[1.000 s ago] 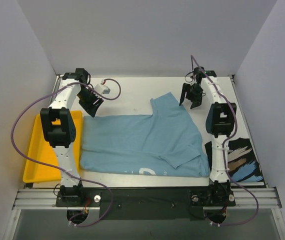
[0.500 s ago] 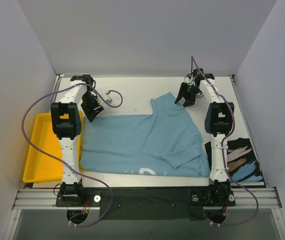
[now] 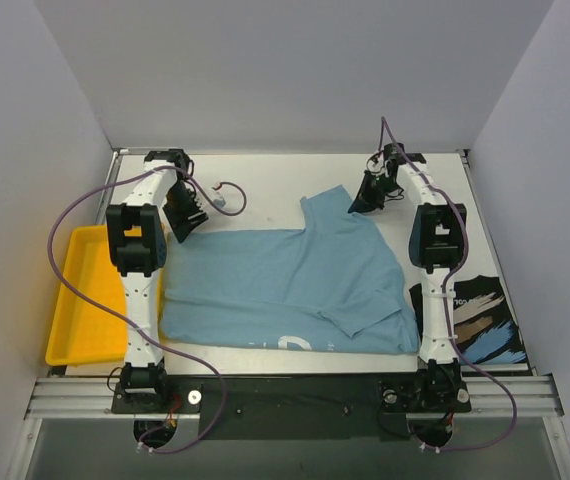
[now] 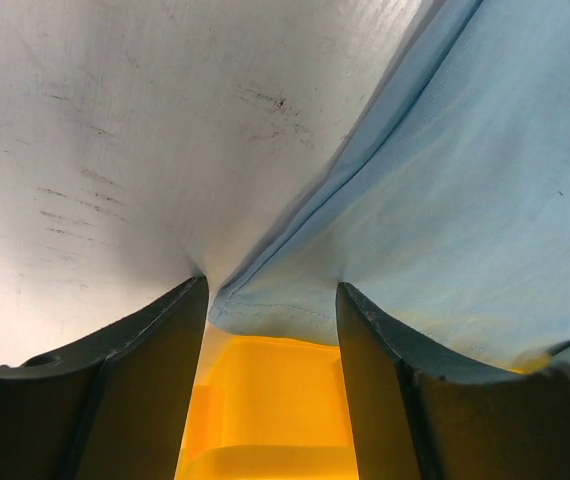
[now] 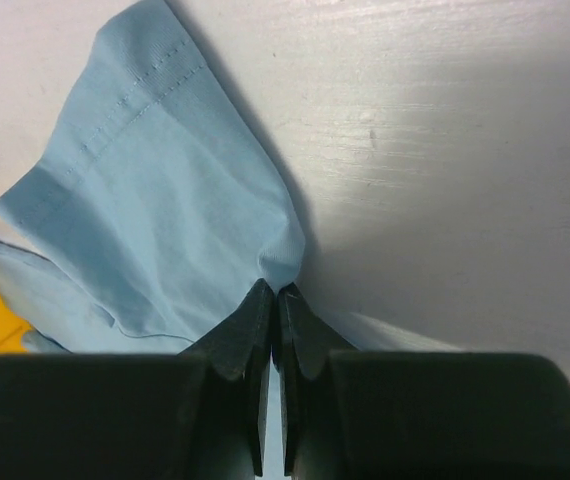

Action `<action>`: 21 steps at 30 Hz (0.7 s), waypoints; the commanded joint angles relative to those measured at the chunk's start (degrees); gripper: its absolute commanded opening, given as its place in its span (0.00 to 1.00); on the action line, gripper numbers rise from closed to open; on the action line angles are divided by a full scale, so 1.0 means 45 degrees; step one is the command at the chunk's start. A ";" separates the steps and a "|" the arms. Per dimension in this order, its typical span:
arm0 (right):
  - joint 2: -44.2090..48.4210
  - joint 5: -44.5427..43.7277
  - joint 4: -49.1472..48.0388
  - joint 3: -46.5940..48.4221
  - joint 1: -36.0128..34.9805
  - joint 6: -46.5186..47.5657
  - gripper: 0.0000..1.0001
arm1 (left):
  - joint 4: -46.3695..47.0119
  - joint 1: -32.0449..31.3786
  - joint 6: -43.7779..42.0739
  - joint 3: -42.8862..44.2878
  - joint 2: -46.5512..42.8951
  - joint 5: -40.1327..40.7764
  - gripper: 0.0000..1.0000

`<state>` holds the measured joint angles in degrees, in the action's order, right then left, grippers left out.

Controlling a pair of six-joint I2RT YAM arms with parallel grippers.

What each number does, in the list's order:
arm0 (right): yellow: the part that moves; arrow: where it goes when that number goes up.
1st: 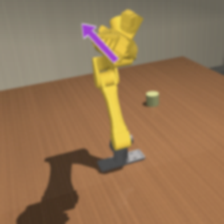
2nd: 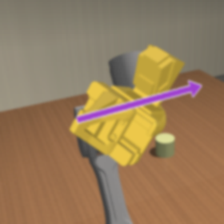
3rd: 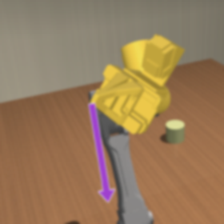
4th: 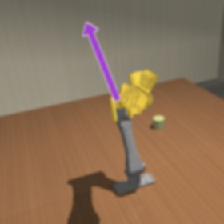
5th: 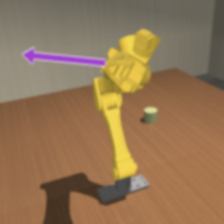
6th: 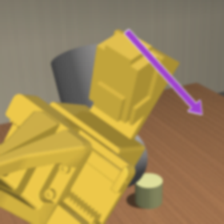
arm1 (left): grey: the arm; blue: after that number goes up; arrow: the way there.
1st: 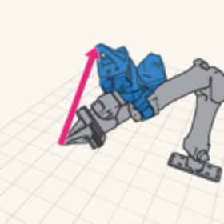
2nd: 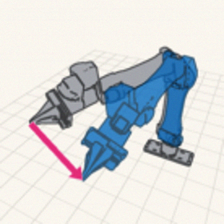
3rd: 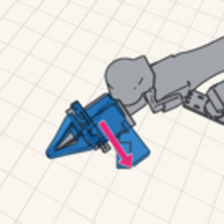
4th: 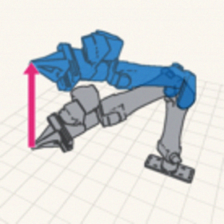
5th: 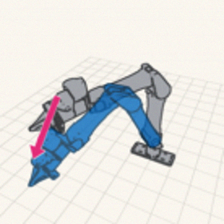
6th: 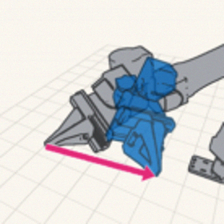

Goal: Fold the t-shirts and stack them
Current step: Grap the side of the flattened tshirt furthest away from the robot with both arms

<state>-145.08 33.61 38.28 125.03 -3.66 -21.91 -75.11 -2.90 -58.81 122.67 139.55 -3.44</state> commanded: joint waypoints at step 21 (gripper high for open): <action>0.3722 0.0618 -0.0167 -0.1632 0.0404 0.0299 0.00 | 0.0416 -0.0060 -0.0449 -0.0968 0.0183 -0.0465 0.44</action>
<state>-132.09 35.44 36.97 119.39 -1.85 -21.17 -73.38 -2.94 -60.75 122.61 139.81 -2.28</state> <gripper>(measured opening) 0.006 0.538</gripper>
